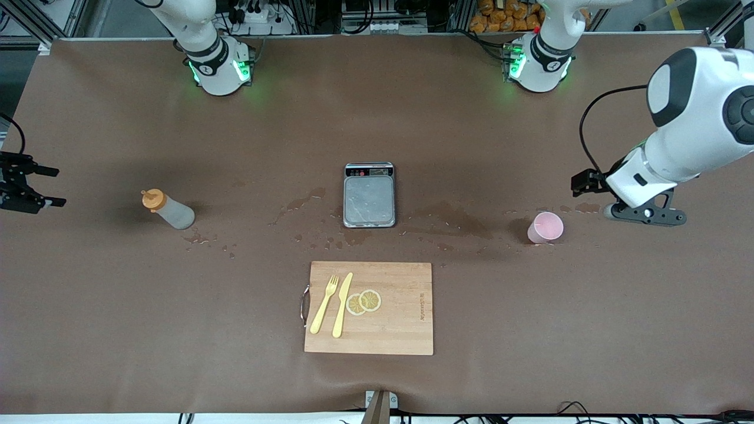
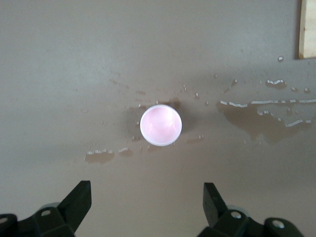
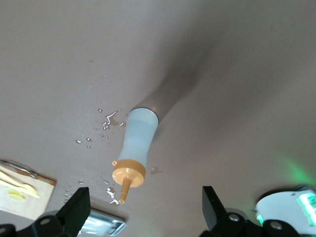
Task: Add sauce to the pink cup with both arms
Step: 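Grasp the pink cup with the left gripper while the right gripper grasps the bottle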
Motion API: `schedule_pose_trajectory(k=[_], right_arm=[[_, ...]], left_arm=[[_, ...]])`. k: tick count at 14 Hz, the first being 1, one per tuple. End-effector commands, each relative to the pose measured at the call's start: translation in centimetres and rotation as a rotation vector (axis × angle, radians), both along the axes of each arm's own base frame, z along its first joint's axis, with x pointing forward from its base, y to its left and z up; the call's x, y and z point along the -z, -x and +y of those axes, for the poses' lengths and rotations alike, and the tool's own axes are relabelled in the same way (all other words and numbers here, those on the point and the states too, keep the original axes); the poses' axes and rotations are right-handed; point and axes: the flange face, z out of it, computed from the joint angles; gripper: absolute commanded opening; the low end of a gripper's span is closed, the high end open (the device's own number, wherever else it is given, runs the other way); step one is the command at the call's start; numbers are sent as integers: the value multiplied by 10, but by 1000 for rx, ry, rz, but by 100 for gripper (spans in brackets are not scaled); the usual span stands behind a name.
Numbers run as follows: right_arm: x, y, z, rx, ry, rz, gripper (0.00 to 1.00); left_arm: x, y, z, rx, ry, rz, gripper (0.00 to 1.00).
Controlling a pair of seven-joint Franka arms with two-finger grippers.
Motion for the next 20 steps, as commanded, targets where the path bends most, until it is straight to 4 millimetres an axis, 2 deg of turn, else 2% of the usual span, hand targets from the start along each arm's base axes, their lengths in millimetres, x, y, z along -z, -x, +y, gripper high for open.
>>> schedule_pose_trajectory(k=[1, 2, 5, 6, 9, 11, 12, 13, 14, 16, 20], right_arm=[[42, 4, -22, 89, -95, 49, 100], [56, 9, -31, 125, -138, 53, 100], [126, 26, -49, 240, -345, 115, 100], [139, 30, -51, 263, -385, 131, 100], [155, 31, -50, 343, -415, 201, 100], [169, 31, -49, 359, -438, 212, 100], [173, 29, -47, 369, -457, 210, 100], [184, 28, -43, 379, -483, 218, 100], [199, 31, -43, 407, -524, 227, 100], [215, 33, -42, 429, -564, 236, 100], [238, 35, -33, 436, -597, 263, 100]], left_arm=[[18, -5, 1, 31, -10, -49, 100], [25, -8, 0, 33, -10, -52, 100], [45, -6, 0, 38, -12, -76, 100], [51, -4, 0, 38, -11, -83, 100], [63, -4, 2, 24, -5, -118, 100], [50, -11, 29, -26, -7, -146, 100], [52, -12, 38, -42, -6, -150, 100], [61, -16, 37, -39, -2, -164, 100], [84, -24, 32, -38, 5, -172, 100], [117, -33, 24, -65, 17, -187, 100], [142, -32, 25, -79, 17, -150, 100]])
